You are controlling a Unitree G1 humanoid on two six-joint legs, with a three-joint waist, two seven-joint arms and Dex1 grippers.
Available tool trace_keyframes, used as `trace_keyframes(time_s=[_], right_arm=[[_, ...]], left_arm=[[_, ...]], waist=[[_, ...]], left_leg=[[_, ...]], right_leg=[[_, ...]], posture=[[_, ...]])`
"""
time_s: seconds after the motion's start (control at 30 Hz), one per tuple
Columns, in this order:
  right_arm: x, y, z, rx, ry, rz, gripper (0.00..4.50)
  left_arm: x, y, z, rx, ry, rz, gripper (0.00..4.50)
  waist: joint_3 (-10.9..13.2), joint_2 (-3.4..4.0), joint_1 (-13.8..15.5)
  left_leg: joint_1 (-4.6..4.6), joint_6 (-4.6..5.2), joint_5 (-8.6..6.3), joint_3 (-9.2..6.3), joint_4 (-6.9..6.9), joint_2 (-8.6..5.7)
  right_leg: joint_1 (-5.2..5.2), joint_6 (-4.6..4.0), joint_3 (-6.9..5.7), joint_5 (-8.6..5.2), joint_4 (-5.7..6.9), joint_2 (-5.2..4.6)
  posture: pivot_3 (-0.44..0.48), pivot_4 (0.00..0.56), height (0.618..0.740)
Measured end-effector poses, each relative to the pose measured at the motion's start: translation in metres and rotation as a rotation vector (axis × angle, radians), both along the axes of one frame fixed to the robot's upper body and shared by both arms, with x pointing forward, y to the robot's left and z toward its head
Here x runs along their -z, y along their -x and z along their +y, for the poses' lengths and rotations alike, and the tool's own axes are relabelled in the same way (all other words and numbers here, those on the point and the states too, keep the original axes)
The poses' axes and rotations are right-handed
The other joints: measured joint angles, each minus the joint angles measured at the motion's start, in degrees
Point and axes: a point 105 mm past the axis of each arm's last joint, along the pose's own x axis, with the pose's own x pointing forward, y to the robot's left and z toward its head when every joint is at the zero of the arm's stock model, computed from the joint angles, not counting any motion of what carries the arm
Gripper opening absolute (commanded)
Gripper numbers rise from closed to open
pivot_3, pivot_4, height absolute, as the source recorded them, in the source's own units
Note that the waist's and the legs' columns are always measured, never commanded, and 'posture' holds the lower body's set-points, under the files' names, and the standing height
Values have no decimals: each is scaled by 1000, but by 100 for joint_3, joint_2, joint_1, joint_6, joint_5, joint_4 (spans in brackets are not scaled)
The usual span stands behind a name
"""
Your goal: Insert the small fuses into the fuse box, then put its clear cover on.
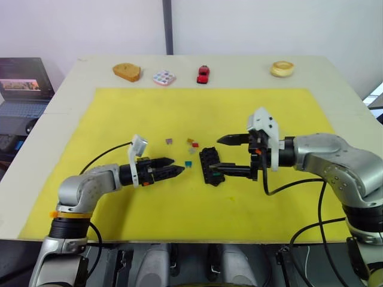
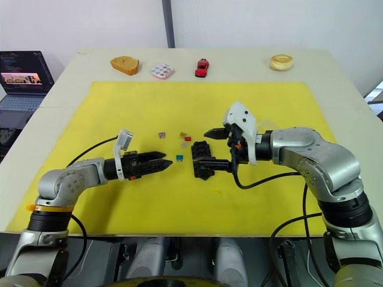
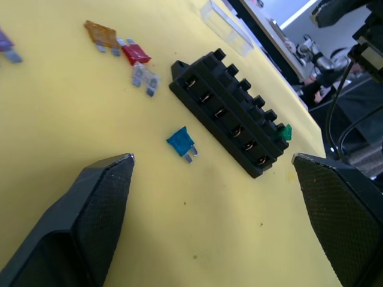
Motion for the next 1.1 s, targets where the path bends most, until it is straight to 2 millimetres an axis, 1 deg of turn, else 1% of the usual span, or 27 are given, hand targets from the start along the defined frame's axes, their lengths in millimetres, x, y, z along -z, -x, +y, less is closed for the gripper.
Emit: trace_keyframes(time_s=[0.27, 0.53, 0.8, 0.87, 0.97, 1.1], right_arm=[[2, 1, -1, 23, 0, 12, 4500], [1, 2, -1, 32, -6, 4, 4500], [1, 0, -2, 55, -7, 0, 4500], [1, 0, -2, 59, -7, 0, 4500], [2, 0, -2, 62, -8, -1, 4500], [2, -1, -2, 68, -10, -1, 4500]], left_arm=[[2, -3, -14, 39, 9, 8, 4441], [3, -3, -20, 69, 19, 60, 4441], [4, -2, -25, 93, 31, 67, 4441], [4, -3, -28, 98, 34, 71, 4441], [5, -5, -36, 115, 46, 83, 4441], [7, -7, -40, 128, 75, 113, 4441]], waist=[[0, 0, 12], [0, 0, 17], [0, 0, 21], [-1, 1, 40], [-2, 3, 144], [-9, 14, 176]], left_leg=[[0, 2, 0, 0, 1, -2], [1, 14, 5, 0, 1, -5], [2, 18, 3, 0, 2, -7], [2, 19, 3, 0, 3, -8], [4, 20, -1, 0, 9, -9], [5, 27, -16, -5, 9, -10]], right_leg=[[4, 0, -1, 0, -3, -2], [9, 2, -2, 1, -6, -3], [12, 2, -2, 1, -9, -3], [13, 2, -3, 1, -9, -4], [7, 2, -3, 1, -13, -5], [18, 13, -12, 9, -57, -5]], posture=[[0, 150, 740], [0, 150, 740], [0, 150, 740], [0, 150, 740], [0, 150, 740], [0, 150, 740]])
